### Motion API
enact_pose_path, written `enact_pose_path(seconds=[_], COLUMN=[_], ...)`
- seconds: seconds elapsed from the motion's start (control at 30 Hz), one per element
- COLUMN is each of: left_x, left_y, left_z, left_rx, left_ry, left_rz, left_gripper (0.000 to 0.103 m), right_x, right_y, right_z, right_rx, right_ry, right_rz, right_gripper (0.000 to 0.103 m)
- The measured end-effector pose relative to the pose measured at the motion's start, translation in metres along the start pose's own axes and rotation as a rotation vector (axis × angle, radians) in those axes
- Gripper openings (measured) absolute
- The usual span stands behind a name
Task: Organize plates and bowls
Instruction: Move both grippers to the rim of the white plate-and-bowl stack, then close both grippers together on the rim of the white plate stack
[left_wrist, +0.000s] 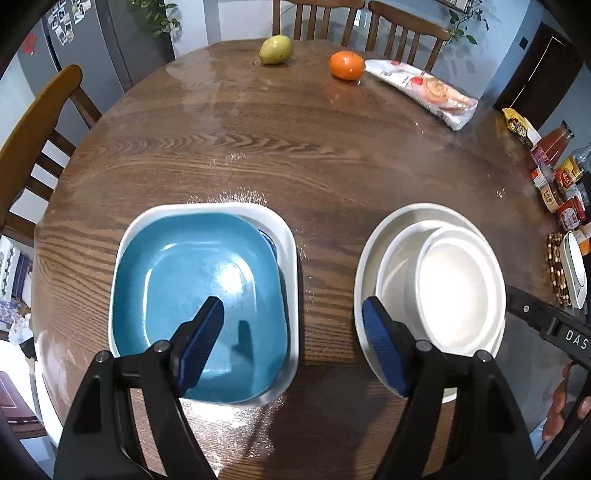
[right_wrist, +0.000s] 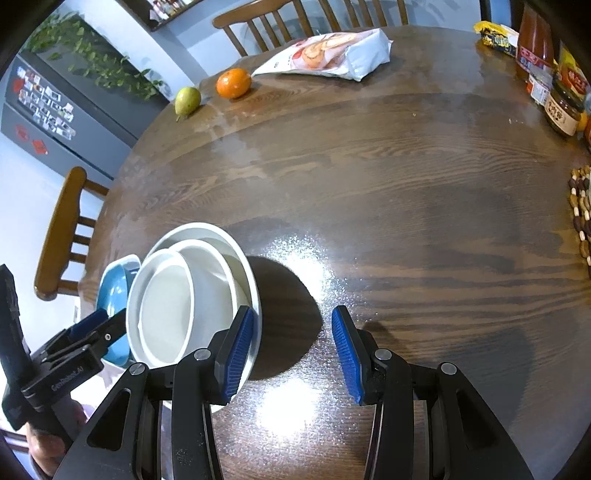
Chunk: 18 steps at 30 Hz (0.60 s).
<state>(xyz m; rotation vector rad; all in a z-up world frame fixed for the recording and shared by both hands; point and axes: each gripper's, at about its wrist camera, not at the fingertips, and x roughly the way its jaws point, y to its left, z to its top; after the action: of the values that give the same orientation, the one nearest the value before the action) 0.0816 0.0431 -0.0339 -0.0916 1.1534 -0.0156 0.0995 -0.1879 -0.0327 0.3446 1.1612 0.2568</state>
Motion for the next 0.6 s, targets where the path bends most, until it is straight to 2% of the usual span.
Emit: enact_pose_path(seconds=[0.07, 0.2, 0.33, 0.43, 0.57, 0.6], left_x=[0.002, 0.002, 0.001, 0.005, 0.007, 0.007], left_y=[-0.001, -0.006, -0.012, -0.01, -0.009, -0.01], left_z=[-0.001, -0.001, 0.001, 0.004, 0.006, 0.006], left_rx=[0.003, 0.033, 0.066, 0.046, 0.029, 0.031], left_ry=[0.01, 0.002, -0.012, 0.016, 0.031, 0.031], left_rz=[-0.004, -0.002, -0.002, -0.048, -0.069, -0.071], left_gripper=[0.075, 0.066, 0.049, 0.039, 0.038, 0.034], right_x=[0.003, 0.007, 0.007, 0.008, 0.01, 0.01], right_y=[0.001, 0.004, 0.006, 0.005, -0.001, -0.001], right_z=[-0.001, 0.001, 0.002, 0.002, 0.001, 0.001], right_rx=[-0.001, -0.012, -0.024, -0.014, 0.013, 0.013], right_ry=[0.005, 0.011, 0.008, 0.015, 0.031, 0.031], right_rz=[0.003, -0.005, -0.007, 0.005, 0.069, 0.073], right_gripper=[0.045, 0.045, 0.045, 0.045, 0.035, 0.034])
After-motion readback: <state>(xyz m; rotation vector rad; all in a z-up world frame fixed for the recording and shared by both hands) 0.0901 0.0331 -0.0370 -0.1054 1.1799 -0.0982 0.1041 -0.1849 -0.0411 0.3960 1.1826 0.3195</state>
